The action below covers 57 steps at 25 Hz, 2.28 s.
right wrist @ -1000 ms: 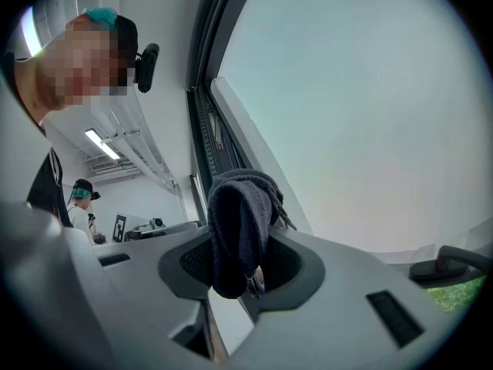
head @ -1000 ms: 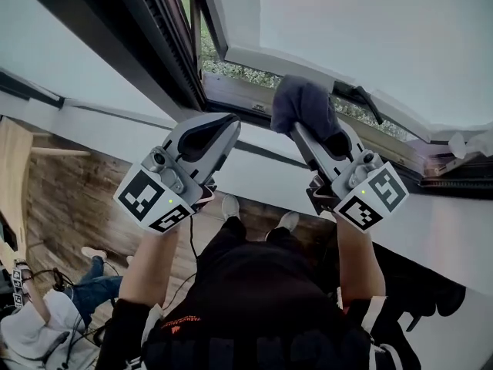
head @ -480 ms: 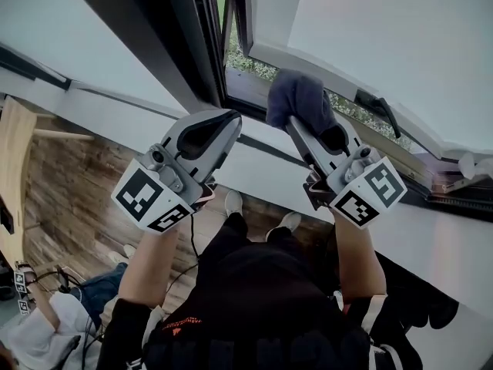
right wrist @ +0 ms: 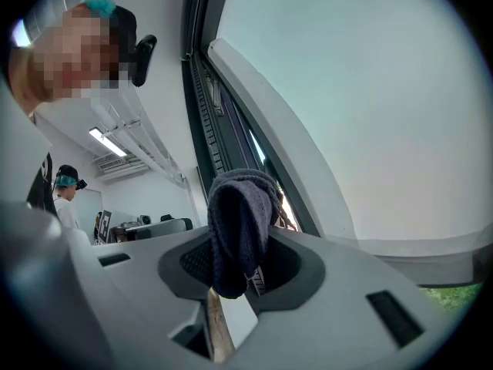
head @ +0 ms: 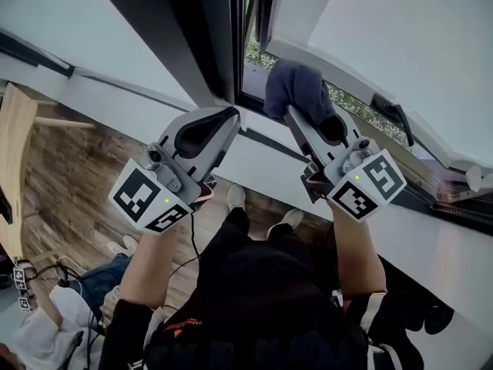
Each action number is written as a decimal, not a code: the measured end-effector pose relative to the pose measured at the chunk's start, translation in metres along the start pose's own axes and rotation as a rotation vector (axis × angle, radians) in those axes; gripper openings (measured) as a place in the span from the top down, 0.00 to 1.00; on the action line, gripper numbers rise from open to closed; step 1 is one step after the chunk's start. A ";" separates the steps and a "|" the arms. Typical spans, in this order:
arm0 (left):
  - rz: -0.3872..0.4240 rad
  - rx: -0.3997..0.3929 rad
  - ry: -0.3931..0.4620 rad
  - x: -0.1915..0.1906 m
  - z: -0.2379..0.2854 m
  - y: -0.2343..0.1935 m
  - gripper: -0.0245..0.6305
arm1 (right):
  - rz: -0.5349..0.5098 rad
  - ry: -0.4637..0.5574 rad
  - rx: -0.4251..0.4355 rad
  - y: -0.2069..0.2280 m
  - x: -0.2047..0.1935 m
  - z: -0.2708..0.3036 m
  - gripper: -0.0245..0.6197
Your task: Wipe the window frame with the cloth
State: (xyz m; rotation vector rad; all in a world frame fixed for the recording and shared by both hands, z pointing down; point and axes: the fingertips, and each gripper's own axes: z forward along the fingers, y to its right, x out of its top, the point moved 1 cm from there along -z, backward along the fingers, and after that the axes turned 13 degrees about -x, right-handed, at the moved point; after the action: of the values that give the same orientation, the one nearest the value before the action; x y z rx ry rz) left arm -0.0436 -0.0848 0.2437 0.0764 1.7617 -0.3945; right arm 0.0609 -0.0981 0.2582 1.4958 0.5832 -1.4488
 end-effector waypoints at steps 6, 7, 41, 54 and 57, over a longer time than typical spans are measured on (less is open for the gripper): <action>-0.016 0.012 0.003 -0.004 -0.006 -0.014 0.93 | 0.000 0.004 -0.005 0.003 0.002 0.020 0.79; -0.016 0.013 0.003 -0.004 -0.006 -0.015 0.93 | -0.002 0.007 -0.004 0.003 0.003 0.023 0.79; -0.083 0.026 -0.007 -0.033 -0.020 -0.025 0.93 | -0.020 -0.062 0.009 -0.006 -0.034 0.060 0.79; -0.127 0.038 -0.020 -0.057 -0.030 -0.032 0.93 | -0.005 -0.113 -0.019 0.004 -0.067 0.070 0.79; -0.139 0.037 -0.022 -0.065 -0.030 -0.033 0.93 | -0.017 -0.134 -0.034 0.009 -0.078 0.073 0.79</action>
State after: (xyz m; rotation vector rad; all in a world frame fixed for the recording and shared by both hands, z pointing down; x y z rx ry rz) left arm -0.0650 -0.0962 0.3190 -0.0245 1.7435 -0.5268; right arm 0.0177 -0.1435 0.3451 1.3582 0.5374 -1.5313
